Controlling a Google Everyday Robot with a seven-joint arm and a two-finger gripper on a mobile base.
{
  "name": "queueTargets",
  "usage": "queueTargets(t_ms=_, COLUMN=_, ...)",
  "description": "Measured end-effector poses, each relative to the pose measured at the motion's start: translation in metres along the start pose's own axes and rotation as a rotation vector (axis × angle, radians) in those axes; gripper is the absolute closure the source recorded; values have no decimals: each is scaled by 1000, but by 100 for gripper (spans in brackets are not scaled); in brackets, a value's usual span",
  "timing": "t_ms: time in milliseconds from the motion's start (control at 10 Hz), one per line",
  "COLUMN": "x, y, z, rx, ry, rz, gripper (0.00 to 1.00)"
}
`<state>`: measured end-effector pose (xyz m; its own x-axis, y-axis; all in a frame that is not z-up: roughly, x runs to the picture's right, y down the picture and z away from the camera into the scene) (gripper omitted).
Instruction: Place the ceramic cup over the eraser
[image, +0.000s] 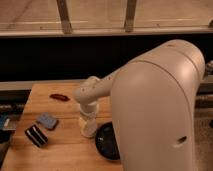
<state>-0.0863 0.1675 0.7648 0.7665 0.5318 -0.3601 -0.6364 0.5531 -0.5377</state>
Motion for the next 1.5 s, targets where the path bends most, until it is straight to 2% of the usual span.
queueTargets(t_ms=300, x=-12, y=-24, z=-47, rx=58, ry=-29, rz=-2, gripper=100)
queueTargets(t_ms=500, x=-26, y=-28, z=-78, rx=91, ry=-47, rz=-32, gripper=100)
queueTargets(t_ms=800, x=-71, y=-9, z=-119, rx=165, ry=-57, rz=-137, gripper=100)
queueTargets(t_ms=1000, x=-103, y=23, z=-149, rx=197, ry=-72, rz=-213, gripper=100)
queueTargets(t_ms=1100, x=-111, y=34, z=-156, rx=202, ry=-79, rz=-233, gripper=100)
queueTargets(t_ms=1500, x=-109, y=34, z=-156, rx=203, ry=-74, rz=-232, gripper=100)
